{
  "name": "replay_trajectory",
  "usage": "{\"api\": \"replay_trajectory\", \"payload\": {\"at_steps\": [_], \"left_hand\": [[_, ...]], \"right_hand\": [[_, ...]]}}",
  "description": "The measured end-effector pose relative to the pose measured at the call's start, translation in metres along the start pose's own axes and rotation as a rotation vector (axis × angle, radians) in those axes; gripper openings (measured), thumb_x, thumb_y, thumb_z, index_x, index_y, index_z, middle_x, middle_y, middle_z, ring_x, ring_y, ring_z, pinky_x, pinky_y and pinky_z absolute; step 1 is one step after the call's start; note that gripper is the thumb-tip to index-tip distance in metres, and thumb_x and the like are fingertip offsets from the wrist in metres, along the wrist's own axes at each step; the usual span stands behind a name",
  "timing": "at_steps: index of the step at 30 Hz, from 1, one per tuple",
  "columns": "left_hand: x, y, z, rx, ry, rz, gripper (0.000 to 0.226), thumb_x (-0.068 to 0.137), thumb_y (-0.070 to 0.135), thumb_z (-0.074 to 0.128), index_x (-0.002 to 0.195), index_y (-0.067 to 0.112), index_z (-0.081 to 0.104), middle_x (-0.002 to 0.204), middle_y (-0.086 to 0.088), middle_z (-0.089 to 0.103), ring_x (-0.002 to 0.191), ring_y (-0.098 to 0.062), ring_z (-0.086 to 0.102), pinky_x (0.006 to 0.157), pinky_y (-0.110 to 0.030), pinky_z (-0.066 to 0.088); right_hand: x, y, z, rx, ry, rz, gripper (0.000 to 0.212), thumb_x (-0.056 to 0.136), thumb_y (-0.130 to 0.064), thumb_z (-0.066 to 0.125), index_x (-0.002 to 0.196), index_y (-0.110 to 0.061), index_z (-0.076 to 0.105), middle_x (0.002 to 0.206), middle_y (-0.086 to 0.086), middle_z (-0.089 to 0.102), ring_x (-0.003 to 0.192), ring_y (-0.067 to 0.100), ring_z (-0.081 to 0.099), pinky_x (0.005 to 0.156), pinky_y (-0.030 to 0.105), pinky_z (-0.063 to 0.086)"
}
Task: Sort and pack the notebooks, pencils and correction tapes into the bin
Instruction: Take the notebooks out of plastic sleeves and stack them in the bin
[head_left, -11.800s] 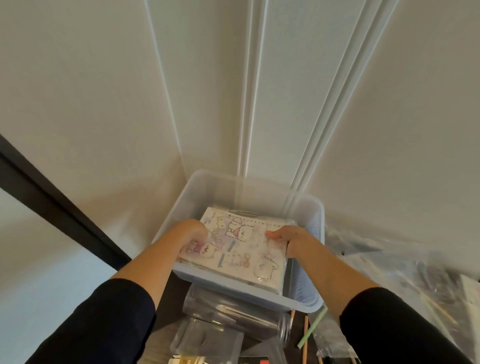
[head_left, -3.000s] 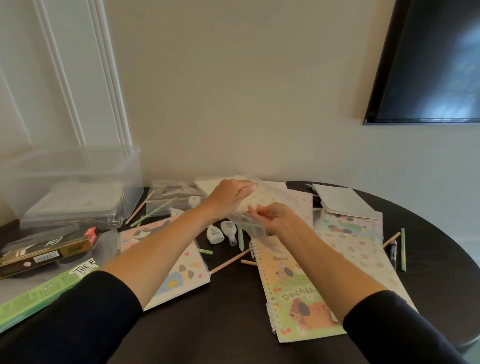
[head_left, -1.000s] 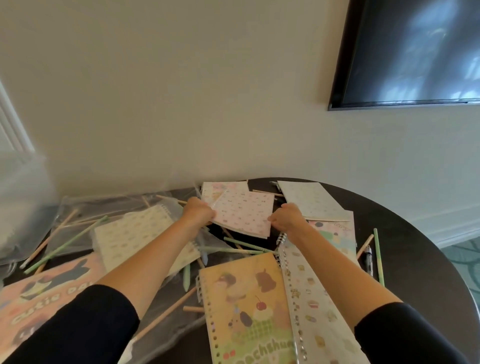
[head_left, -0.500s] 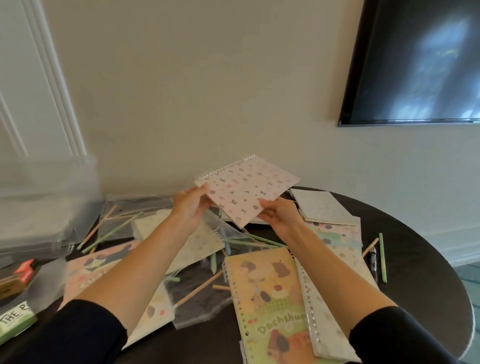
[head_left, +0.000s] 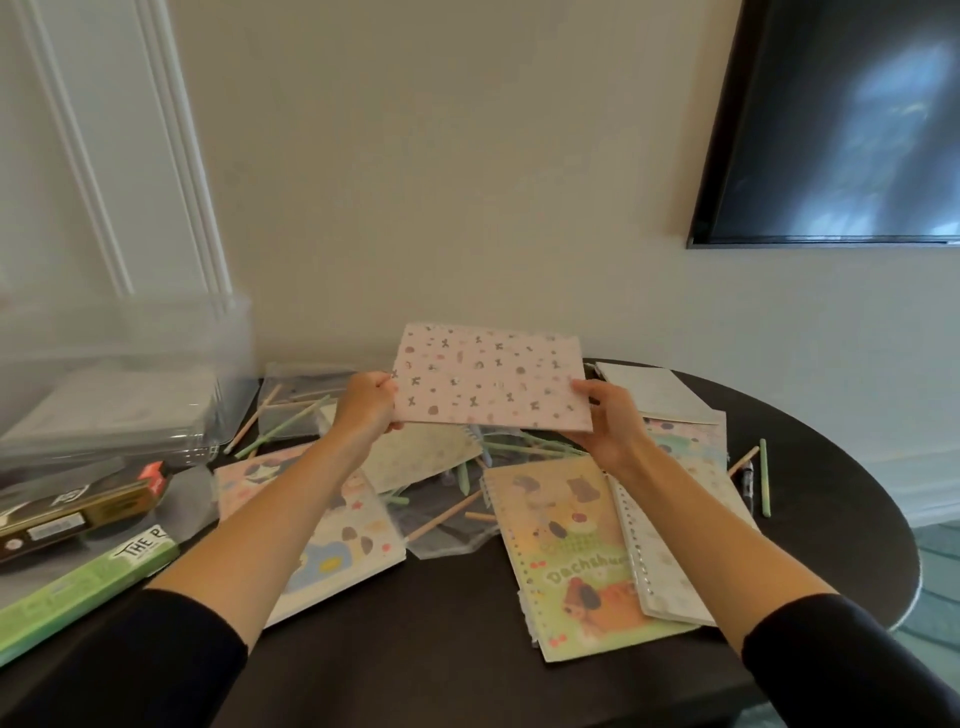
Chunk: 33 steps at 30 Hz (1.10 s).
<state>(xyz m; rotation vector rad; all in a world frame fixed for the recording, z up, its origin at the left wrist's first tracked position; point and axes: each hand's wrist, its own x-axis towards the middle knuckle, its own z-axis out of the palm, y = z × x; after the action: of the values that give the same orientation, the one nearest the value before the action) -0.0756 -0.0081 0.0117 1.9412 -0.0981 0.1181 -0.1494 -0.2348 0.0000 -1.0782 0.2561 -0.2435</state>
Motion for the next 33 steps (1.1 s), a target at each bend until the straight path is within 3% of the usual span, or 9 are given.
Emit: {"api": "replay_trajectory", "payload": {"at_steps": [3, 6, 10, 13, 15, 21, 24, 28, 33], "left_hand": [[-0.001, 0.001, -0.009, -0.029, -0.106, 0.021, 0.018, 0.098, 0.010, 0.038, 0.095, 0.007, 0.055, 0.072, -0.005, 0.054, 0.055, -0.015, 0.050, 0.043, -0.021, 0.041], [-0.005, 0.003, -0.014, -0.029, -0.221, -0.021, 0.019, 0.098, 0.014, 0.040, 0.098, 0.007, 0.058, 0.080, -0.004, 0.059, 0.058, -0.014, 0.056, 0.039, -0.015, 0.044], [-0.008, -0.005, -0.015, 0.465, -0.283, 0.122, 0.016, 0.092, 0.012, 0.048, 0.085, 0.008, 0.062, 0.080, -0.003, 0.060, 0.057, -0.013, 0.053, 0.046, -0.021, 0.038], [-0.015, -0.011, -0.014, 0.698, -0.467, 0.127, 0.022, 0.083, 0.026, 0.063, 0.073, 0.020, 0.044, 0.076, 0.004, 0.048, 0.062, -0.009, 0.043, 0.050, -0.023, 0.030], [-0.020, -0.014, -0.012, 0.896, -0.520, 0.166, 0.031, 0.078, 0.032, 0.068, 0.078, 0.020, 0.039, 0.082, 0.003, 0.043, 0.068, -0.011, 0.040, 0.055, -0.025, 0.030], [-0.031, -0.020, -0.005, 1.181, -0.549, 0.244, 0.047, 0.075, 0.051, 0.065, 0.092, 0.019, 0.036, 0.089, 0.000, 0.044, 0.082, -0.017, 0.044, 0.069, -0.029, 0.038], [-0.033, -0.019, -0.007, 1.264, -0.501, 0.310, 0.033, 0.084, 0.038, 0.060, 0.090, 0.016, 0.036, 0.088, -0.003, 0.042, 0.080, -0.020, 0.044, 0.066, -0.029, 0.036], [-0.033, -0.016, -0.005, 1.101, -0.311, 0.412, 0.017, 0.090, 0.014, 0.042, 0.075, 0.011, 0.037, 0.071, -0.003, 0.039, 0.072, -0.024, 0.042, 0.058, -0.030, 0.029], [-0.036, -0.011, -0.006, 1.068, -0.209, 0.437, 0.016, 0.091, 0.012, 0.041, 0.075, 0.009, 0.037, 0.071, -0.006, 0.040, 0.069, -0.026, 0.041, 0.057, -0.030, 0.026]], "right_hand": [[-0.004, -0.005, 0.001, -0.343, 0.003, -0.006, 0.016, 0.093, -0.003, 0.048, 0.108, -0.007, 0.050, 0.117, 0.017, 0.061, 0.095, 0.030, 0.062, 0.074, 0.041, 0.057], [-0.007, -0.013, -0.003, -0.325, 0.110, -0.048, 0.027, 0.093, 0.000, 0.048, 0.118, -0.008, 0.045, 0.116, 0.015, 0.058, 0.084, 0.025, 0.063, 0.052, 0.030, 0.058], [-0.012, -0.021, -0.015, -0.245, 0.172, -0.010, 0.029, 0.093, 0.002, 0.046, 0.120, -0.008, 0.045, 0.111, 0.013, 0.059, 0.072, 0.019, 0.061, 0.042, 0.023, 0.053], [-0.023, -0.025, -0.025, -0.224, 0.103, 0.091, 0.028, 0.093, 0.002, 0.047, 0.118, -0.012, 0.045, 0.088, 0.008, 0.060, 0.052, 0.016, 0.065, 0.037, 0.021, 0.049], [-0.028, -0.027, -0.031, -0.230, 0.044, 0.146, 0.041, 0.093, 0.001, 0.047, 0.132, -0.013, 0.040, 0.083, 0.006, 0.059, 0.045, 0.013, 0.064, 0.037, 0.023, 0.050], [-0.035, -0.029, -0.052, -0.358, -0.178, 0.279, 0.021, 0.092, 0.000, 0.046, 0.105, -0.015, 0.052, 0.081, 0.009, 0.072, 0.056, 0.018, 0.068, 0.045, 0.025, 0.054], [-0.037, -0.028, -0.059, -0.421, -0.234, 0.305, 0.021, 0.092, -0.001, 0.046, 0.108, -0.013, 0.054, 0.082, 0.008, 0.073, 0.062, 0.019, 0.070, 0.048, 0.025, 0.055], [-0.038, -0.023, -0.057, -0.404, -0.144, 0.265, 0.024, 0.093, 0.000, 0.046, 0.116, -0.007, 0.049, 0.076, 0.008, 0.071, 0.054, 0.016, 0.067, 0.047, 0.024, 0.055], [-0.036, -0.017, -0.037, -0.292, 0.035, 0.161, 0.031, 0.094, 0.002, 0.043, 0.124, -0.004, 0.041, 0.084, 0.011, 0.061, 0.057, 0.019, 0.065, 0.044, 0.030, 0.055]]}}
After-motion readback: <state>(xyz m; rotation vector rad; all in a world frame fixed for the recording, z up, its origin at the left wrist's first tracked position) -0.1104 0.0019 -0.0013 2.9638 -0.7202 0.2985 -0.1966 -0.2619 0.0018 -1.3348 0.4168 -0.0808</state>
